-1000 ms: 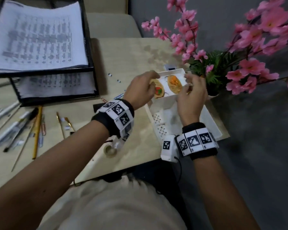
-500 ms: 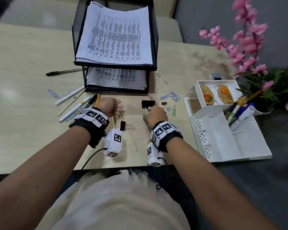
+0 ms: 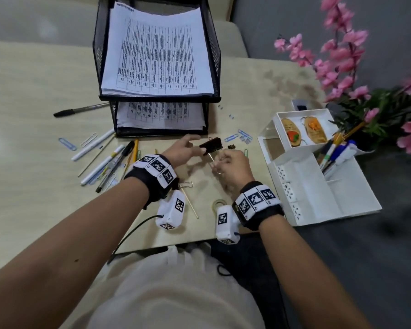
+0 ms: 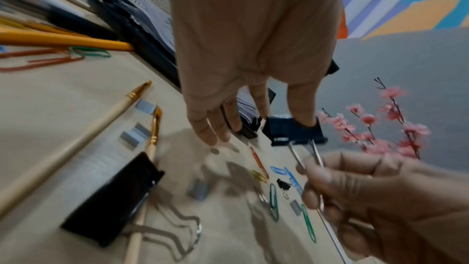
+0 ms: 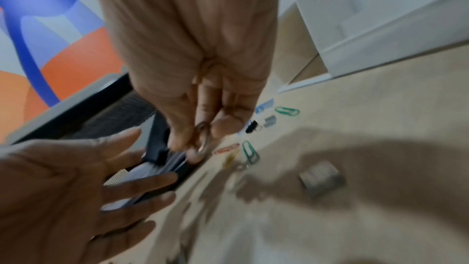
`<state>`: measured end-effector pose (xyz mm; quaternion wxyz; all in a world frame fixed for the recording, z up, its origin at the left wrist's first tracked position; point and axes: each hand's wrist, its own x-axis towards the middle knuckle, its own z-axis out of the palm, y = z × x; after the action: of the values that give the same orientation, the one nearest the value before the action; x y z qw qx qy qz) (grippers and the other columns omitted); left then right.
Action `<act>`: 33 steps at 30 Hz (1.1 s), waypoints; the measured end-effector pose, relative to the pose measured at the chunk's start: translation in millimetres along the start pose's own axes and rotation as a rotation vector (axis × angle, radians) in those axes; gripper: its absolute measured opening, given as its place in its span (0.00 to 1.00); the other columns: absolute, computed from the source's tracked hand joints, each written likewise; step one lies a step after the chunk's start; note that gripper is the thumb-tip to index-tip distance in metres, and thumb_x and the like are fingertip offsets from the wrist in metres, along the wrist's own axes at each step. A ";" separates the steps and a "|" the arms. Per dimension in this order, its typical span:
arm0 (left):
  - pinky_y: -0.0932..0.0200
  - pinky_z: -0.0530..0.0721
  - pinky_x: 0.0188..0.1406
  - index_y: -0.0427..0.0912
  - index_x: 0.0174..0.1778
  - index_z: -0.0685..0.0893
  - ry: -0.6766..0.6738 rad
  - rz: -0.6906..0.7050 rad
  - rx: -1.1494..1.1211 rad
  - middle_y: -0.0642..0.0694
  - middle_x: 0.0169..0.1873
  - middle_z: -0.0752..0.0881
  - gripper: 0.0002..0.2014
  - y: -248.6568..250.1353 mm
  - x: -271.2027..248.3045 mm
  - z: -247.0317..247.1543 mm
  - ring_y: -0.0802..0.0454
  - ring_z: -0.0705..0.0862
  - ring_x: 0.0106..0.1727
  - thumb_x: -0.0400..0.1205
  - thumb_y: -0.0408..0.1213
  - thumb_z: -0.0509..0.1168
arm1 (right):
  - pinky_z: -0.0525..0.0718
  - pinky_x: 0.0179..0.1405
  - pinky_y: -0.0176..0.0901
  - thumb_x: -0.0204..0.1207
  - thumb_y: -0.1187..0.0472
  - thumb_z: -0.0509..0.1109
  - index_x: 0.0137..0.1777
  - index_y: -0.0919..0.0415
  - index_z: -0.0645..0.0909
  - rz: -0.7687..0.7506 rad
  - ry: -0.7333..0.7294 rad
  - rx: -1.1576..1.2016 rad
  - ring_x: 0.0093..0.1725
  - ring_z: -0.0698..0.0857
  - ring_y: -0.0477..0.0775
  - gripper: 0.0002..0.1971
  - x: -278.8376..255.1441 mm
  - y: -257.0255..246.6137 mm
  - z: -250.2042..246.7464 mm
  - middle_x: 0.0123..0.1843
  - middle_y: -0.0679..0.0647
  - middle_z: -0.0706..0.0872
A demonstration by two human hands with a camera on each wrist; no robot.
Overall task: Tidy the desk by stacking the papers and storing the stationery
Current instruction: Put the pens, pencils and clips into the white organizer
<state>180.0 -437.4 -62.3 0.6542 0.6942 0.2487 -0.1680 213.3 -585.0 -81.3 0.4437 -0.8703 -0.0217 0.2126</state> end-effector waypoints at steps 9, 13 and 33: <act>0.64 0.81 0.30 0.41 0.55 0.74 0.134 0.034 -0.015 0.48 0.35 0.78 0.07 2.0 2.0 -15.8 0.60 0.83 0.27 0.83 0.32 0.62 | 0.81 0.48 0.39 0.74 0.71 0.64 0.47 0.64 0.89 -0.013 0.146 -0.223 0.46 0.87 0.52 0.11 50.2 -10.9 -23.5 0.45 0.57 0.90; 0.58 0.85 0.32 0.41 0.52 0.73 0.170 -0.058 -0.111 0.45 0.36 0.79 0.04 -5.2 -9.3 -36.0 0.52 0.84 0.29 0.83 0.29 0.60 | 0.82 0.55 0.46 0.70 0.78 0.60 0.47 0.69 0.87 -0.064 0.060 -0.481 0.56 0.85 0.64 0.15 65.9 -0.3 -18.3 0.54 0.65 0.88; 0.72 0.79 0.17 0.37 0.22 0.85 -0.125 -0.182 -1.047 0.48 0.16 0.80 0.20 -39.0 -24.1 -54.2 0.60 0.80 0.17 0.79 0.36 0.57 | 0.77 0.42 0.34 0.68 0.70 0.73 0.47 0.63 0.85 -0.409 -0.170 -0.149 0.38 0.77 0.47 0.08 -41.1 -84.1 78.1 0.40 0.51 0.83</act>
<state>133.2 -385.9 -76.2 0.9094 0.2392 0.3191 -0.1184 158.3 -483.8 -41.5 0.4086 -0.8571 -0.2505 0.1887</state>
